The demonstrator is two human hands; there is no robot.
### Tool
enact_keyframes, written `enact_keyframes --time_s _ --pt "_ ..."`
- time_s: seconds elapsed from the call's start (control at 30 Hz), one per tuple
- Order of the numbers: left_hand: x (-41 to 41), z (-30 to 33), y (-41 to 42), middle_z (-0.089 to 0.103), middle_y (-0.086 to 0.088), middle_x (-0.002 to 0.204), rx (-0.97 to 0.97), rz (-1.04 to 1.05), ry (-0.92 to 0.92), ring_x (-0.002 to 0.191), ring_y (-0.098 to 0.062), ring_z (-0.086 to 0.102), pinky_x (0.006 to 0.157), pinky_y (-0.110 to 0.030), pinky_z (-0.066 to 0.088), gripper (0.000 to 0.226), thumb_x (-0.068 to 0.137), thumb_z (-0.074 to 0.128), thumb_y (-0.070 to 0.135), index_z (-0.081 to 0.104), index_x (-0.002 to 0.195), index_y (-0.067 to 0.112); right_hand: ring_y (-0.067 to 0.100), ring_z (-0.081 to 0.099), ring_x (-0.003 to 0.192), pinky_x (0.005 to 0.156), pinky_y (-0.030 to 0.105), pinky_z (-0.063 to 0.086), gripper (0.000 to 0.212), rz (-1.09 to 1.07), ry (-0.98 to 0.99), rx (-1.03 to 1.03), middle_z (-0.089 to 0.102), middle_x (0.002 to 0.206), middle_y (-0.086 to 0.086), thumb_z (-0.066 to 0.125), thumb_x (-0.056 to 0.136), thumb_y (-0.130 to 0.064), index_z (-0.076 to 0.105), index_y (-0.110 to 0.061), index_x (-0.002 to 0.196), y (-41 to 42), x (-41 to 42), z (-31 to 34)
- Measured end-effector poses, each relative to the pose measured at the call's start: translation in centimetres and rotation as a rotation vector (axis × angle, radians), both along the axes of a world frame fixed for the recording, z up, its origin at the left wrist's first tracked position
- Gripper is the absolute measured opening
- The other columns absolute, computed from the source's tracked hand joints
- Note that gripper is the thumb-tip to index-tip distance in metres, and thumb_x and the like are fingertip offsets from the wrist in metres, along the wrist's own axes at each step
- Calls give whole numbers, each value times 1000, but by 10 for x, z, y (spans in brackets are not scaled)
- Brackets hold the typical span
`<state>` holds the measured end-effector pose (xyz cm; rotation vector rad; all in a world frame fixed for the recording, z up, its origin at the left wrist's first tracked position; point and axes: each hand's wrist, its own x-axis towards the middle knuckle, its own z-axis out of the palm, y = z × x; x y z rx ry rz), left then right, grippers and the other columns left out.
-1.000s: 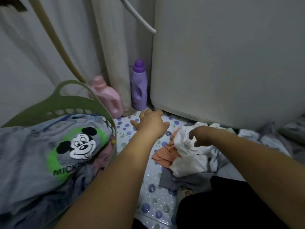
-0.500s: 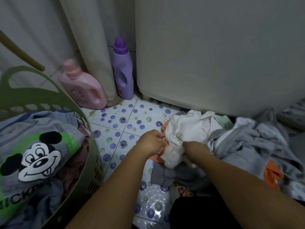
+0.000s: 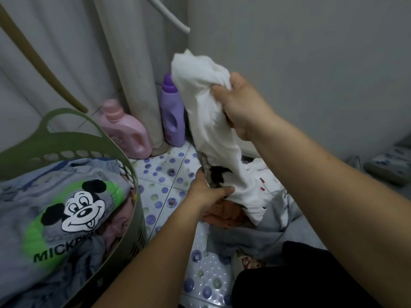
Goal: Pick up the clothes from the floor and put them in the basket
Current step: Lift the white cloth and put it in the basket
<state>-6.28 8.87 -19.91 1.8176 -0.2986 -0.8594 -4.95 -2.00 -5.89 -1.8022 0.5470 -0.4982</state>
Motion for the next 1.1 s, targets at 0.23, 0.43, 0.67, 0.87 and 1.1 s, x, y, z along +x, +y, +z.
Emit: enact_keyframes --time_s 0.23,0.43,0.67,0.87,1.1 --pt "-17 26 -3 64 6 80 -187 186 374 68 -10 53 67 -32 48 13 94 57 27 60 102 17 30 63 104 95 50 50 5 -13 -216 92 64 111 14 50 89 -17 52 -22 87 23 -11 59" --pt "-9 62 -2 63 -14 107 -574 348 674 95 -31 59 85 -57 42 32 100 40 35 55 115 10 26 65 98 78 45 59 12 -179 -193 95 61 105 5 52 88 -11 49 -22 93 -11 -53 60" --pt "12 133 22 62 -10 99 -821 295 602 104 -30 57 89 -56 41 36 99 32 32 58 116 13 19 53 56 46 21 40 12 -244 352 12 56 81 12 56 90 -22 56 -10 86 -32 -98 0" --pt "9 193 46 63 -11 102 -894 216 497 95 -29 59 71 -52 47 31 98 36 35 58 109 16 21 49 101 78 34 45 53 144 513 37 52 112 3 55 81 1 47 -25 126 -8 -120 -23" --pt "-6 240 84 64 -14 115 -965 201 390 103 -32 60 78 -54 48 39 98 36 37 57 122 14 31 49 121 100 38 45 87 2 547 -179 42 140 12 82 70 -25 34 -8 140 39 -103 -43"
